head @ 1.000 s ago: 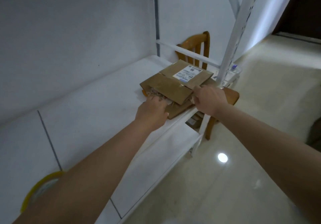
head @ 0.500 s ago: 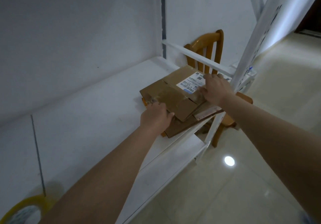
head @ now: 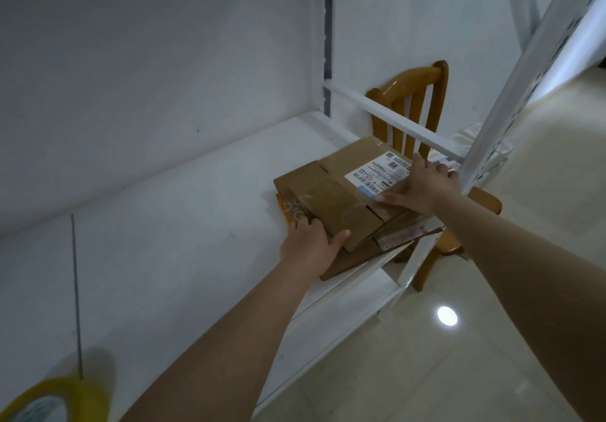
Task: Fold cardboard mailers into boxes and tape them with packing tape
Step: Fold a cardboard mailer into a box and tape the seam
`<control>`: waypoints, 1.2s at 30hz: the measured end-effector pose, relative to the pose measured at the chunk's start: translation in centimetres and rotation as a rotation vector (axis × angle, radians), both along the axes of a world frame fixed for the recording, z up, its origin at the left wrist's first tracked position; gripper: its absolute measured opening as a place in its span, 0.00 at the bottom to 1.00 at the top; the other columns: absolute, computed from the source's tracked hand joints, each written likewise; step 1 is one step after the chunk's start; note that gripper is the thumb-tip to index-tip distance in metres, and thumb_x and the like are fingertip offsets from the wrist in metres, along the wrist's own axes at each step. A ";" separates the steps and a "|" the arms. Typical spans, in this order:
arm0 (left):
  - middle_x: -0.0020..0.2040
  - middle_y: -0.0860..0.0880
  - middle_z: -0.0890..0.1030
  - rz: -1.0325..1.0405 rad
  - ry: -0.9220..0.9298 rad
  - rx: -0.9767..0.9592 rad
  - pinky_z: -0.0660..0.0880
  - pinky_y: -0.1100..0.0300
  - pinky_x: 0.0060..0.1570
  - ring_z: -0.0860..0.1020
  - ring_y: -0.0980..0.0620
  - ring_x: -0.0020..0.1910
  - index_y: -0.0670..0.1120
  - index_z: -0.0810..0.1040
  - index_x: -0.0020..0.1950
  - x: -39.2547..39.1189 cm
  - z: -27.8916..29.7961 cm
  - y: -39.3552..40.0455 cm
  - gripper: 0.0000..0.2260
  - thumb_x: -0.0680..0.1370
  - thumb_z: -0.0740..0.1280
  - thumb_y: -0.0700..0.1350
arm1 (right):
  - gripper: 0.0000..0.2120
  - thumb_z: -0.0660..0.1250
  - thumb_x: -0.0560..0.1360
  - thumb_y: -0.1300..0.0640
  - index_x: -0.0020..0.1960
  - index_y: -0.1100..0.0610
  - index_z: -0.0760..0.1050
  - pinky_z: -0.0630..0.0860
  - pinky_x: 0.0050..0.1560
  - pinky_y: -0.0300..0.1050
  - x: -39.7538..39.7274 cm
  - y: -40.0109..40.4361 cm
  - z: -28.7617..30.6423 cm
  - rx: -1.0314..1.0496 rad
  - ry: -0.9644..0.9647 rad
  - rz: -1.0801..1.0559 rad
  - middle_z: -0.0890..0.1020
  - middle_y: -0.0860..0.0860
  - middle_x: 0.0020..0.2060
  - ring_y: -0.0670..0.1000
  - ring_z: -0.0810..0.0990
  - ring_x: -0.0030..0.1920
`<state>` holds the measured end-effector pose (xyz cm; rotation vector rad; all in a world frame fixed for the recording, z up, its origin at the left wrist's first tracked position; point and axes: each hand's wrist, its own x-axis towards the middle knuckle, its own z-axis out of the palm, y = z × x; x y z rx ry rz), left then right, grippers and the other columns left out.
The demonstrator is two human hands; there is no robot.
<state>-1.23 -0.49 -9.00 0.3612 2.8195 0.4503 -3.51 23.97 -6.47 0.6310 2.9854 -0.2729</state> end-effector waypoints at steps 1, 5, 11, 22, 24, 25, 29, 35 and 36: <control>0.70 0.42 0.66 0.016 0.000 0.021 0.70 0.47 0.61 0.63 0.42 0.69 0.42 0.71 0.65 0.0 0.0 0.0 0.31 0.78 0.53 0.67 | 0.66 0.60 0.49 0.17 0.75 0.56 0.51 0.55 0.72 0.65 0.0 0.1 0.0 -0.012 0.006 -0.010 0.63 0.62 0.73 0.66 0.61 0.73; 0.66 0.42 0.70 0.083 -0.006 0.105 0.71 0.47 0.62 0.67 0.42 0.66 0.41 0.74 0.60 -0.2 -0.1 0.0 0.28 0.79 0.54 0.65 | 0.56 0.67 0.57 0.22 0.73 0.55 0.56 0.64 0.68 0.66 0.1 0.4 0.0 -0.130 0.105 -0.089 0.66 0.61 0.70 0.65 0.66 0.70; 0.49 0.54 0.78 0.116 0.111 0.664 0.76 0.61 0.52 0.77 0.61 0.49 0.49 0.72 0.55 0.2 1.0 -0.8 0.11 0.77 0.70 0.49 | 0.47 0.57 0.70 0.25 0.73 0.60 0.58 0.63 0.67 0.63 0.8 -0.8 2.5 -0.034 0.411 -0.072 0.70 0.63 0.66 0.66 0.69 0.66; 0.51 0.54 0.78 0.457 0.209 1.111 0.77 0.62 0.45 0.79 0.57 0.48 0.49 0.71 0.59 -0.1 10.1 -10.6 0.20 0.78 0.60 0.63 | 0.28 0.51 0.75 0.29 0.56 0.53 0.68 0.79 0.42 0.50 1.6 -11.0 6.3 -0.397 0.617 0.057 0.80 0.47 0.45 0.51 0.81 0.45; 0.50 0.55 0.78 0.456 0.281 1.056 0.76 0.65 0.45 0.79 0.58 0.48 0.49 0.72 0.58 0.9 10.4 -13.7 0.16 0.80 0.59 0.61 | 0.29 0.49 0.78 0.31 0.57 0.55 0.70 0.79 0.44 0.53 2.0 -13.9 5.9 -0.437 0.535 0.078 0.80 0.50 0.45 0.53 0.81 0.45; 0.49 0.56 0.79 0.456 0.288 1.041 0.75 0.66 0.43 0.79 0.60 0.47 0.49 0.73 0.57 1.4 10.5 -15.4 0.15 0.80 0.59 0.60 | 0.29 0.48 0.78 0.32 0.58 0.56 0.71 0.79 0.47 0.55 2.2 -15.2 5.8 -0.468 0.500 0.083 0.80 0.52 0.46 0.54 0.80 0.46; 0.47 0.53 0.80 0.454 0.314 0.966 0.77 0.63 0.41 0.80 0.57 0.45 0.50 0.74 0.52 4.3 11.0 -22.6 0.14 0.79 0.62 0.59 | 0.30 0.47 0.80 0.35 0.64 0.58 0.69 0.75 0.52 0.53 3.3 -19.8 6.9 -0.553 0.443 0.109 0.79 0.53 0.50 0.54 0.78 0.50; 0.46 0.53 0.81 0.480 0.375 0.934 0.74 0.68 0.34 0.80 0.60 0.41 0.51 0.74 0.49 9.5 11.9 -34.2 0.13 0.79 0.62 0.60 | 0.28 0.49 0.81 0.38 0.54 0.60 0.75 0.70 0.46 0.46 6.4 -31.6 8.9 -0.628 0.414 0.241 0.80 0.54 0.46 0.54 0.77 0.46; 0.46 0.54 0.80 0.487 0.387 0.909 0.73 0.68 0.34 0.80 0.60 0.41 0.51 0.74 0.49 10.5 11.9 -36.8 0.13 0.79 0.62 0.60 | 0.26 0.50 0.81 0.39 0.54 0.59 0.74 0.70 0.45 0.45 7.1 -34.2 8.8 -0.628 0.421 0.254 0.79 0.53 0.45 0.53 0.77 0.45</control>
